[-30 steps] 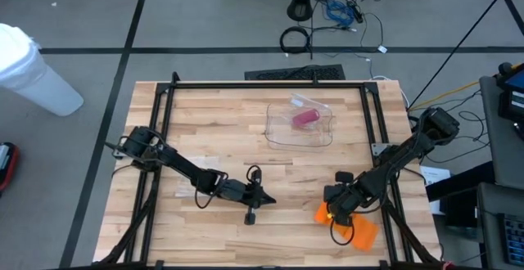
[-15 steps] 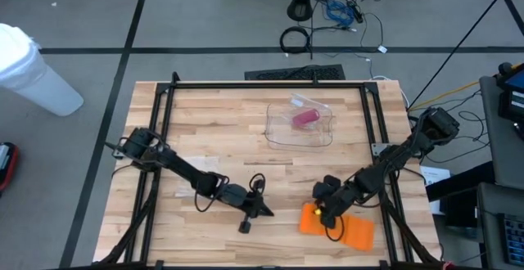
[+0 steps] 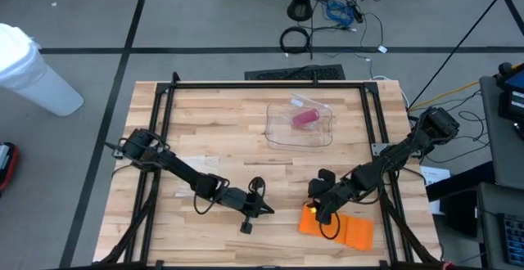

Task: Roll bandage
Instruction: Roll the orange bandage

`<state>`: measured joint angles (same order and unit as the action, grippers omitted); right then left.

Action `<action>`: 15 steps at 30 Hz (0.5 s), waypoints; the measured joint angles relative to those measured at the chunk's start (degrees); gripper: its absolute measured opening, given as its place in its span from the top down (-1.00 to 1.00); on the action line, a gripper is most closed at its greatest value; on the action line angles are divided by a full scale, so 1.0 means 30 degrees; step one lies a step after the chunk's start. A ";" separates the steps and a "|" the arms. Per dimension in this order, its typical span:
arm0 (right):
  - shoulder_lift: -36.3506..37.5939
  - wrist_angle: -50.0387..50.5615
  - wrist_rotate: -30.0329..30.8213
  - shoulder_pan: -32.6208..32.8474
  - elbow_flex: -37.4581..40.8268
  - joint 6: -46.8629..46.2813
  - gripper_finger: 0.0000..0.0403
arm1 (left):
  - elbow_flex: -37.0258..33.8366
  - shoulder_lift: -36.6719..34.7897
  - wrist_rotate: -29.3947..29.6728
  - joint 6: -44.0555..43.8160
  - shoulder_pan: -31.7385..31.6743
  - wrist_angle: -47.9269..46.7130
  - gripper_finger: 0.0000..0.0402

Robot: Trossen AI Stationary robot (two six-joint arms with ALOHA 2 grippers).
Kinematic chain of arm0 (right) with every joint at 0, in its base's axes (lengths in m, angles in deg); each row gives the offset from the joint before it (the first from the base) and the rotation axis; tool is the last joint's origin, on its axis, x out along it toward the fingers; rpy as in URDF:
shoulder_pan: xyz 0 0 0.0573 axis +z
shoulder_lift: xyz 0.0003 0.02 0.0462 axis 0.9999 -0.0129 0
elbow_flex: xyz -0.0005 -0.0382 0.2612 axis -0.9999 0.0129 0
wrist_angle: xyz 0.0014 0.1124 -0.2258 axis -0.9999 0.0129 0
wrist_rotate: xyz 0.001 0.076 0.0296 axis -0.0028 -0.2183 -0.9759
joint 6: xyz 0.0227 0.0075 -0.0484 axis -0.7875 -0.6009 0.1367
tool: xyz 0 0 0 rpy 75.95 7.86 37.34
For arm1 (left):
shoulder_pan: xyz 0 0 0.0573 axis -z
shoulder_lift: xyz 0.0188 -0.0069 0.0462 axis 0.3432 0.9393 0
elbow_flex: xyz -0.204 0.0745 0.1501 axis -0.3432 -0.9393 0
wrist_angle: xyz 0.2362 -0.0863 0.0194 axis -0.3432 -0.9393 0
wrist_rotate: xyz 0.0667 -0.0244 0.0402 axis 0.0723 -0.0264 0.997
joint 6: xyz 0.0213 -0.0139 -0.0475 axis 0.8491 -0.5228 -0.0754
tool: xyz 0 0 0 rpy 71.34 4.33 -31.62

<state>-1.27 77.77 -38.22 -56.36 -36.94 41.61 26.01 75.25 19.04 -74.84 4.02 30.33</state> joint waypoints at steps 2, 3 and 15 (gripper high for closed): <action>0.0000 0.0507 -0.0726 0.0338 -0.0644 0.0813 0.25 | 0.0000 0.0000 0.0000 -0.0007 0.0000 0.0008 0.91; 0.0000 0.0646 -0.1328 0.0576 -0.0940 0.1088 0.25 | 0.0000 0.0000 0.0006 -0.0008 0.0000 0.0045 0.91; -0.2620 0.0223 -0.2551 0.3799 -0.1119 0.2506 0.29 | 0.0006 0.0000 0.0087 -0.0444 0.0102 0.0076 0.91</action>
<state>-9.13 78.44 -45.87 -44.97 -40.30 49.13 26.03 75.25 19.30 -76.17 4.33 30.56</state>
